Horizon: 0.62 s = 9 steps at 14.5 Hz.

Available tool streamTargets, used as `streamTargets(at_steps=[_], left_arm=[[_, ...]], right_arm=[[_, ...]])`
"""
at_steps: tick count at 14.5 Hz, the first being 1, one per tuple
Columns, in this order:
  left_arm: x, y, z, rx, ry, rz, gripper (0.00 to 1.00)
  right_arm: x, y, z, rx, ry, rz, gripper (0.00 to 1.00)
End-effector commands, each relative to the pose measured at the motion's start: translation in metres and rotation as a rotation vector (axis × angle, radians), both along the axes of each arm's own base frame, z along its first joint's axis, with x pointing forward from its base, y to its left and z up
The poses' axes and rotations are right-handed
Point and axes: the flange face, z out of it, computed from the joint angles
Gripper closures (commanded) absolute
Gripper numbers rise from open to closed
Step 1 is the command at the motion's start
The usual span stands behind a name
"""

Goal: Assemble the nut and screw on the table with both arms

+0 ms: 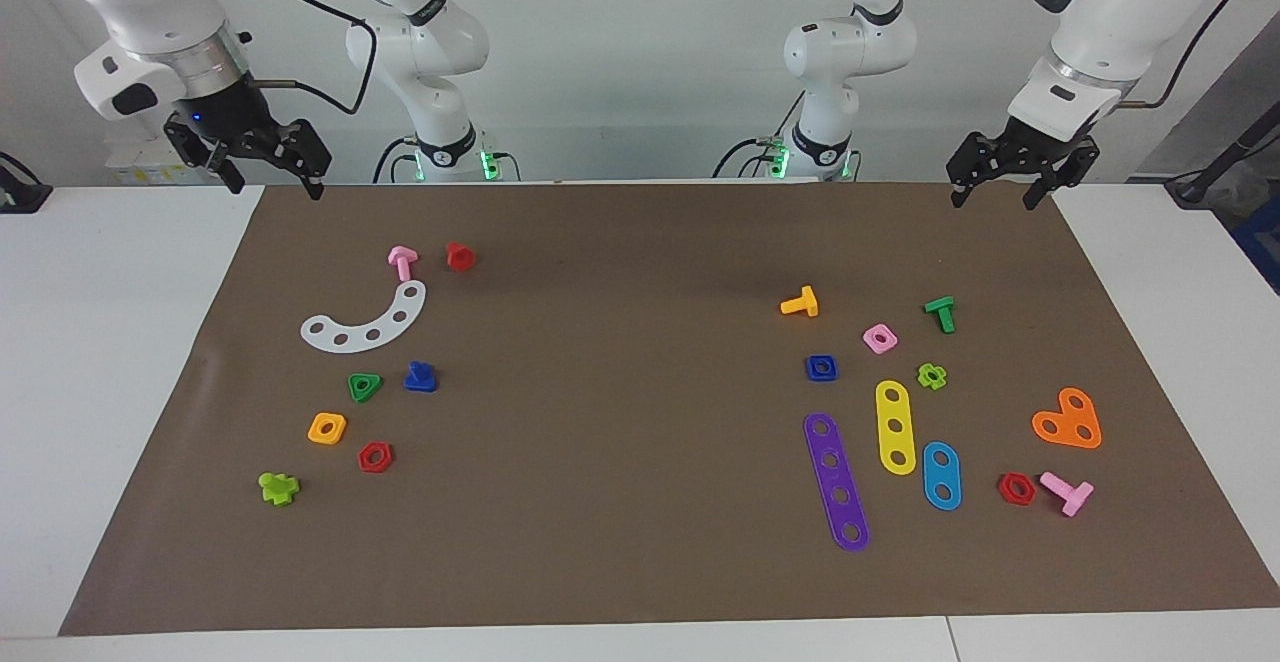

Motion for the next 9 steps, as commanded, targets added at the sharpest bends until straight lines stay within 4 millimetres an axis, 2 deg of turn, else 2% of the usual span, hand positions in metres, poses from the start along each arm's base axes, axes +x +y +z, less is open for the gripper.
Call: streamTargets(at_steps=[1,3,4,6,7,9], left_arm=[[-0.007,0.0,-0.002,-0.008,-0.016,0.01,0.0],[-0.008,0.0,-0.002,-0.008,-0.016,0.01,0.0],[-0.007,-0.001,-0.003,-0.01,-0.017,0.009,0.0],[-0.01,0.0,-0.01,-0.007,-0.031,0.013,0.0],[-0.012,-0.002,-0.018,-0.007,-0.043,0.012,0.0],[-0.011,-0.01,-0.033,-0.008,-0.037,0.007,0.0]], right_arm=[[-0.004,0.007,-0.007,0.023,-0.047,0.036,0.0],[0.002,0.011,-0.014,0.034,-0.043,0.058,0.0],[0.008,0.015,-0.026,0.067,-0.048,0.091,0.0],[0.011,0.023,-0.076,0.089,-0.09,0.117,0.0],[0.015,0.037,-0.102,0.088,-0.081,0.152,0.0],[0.027,0.043,-0.153,0.082,-0.088,0.244,0.0]])
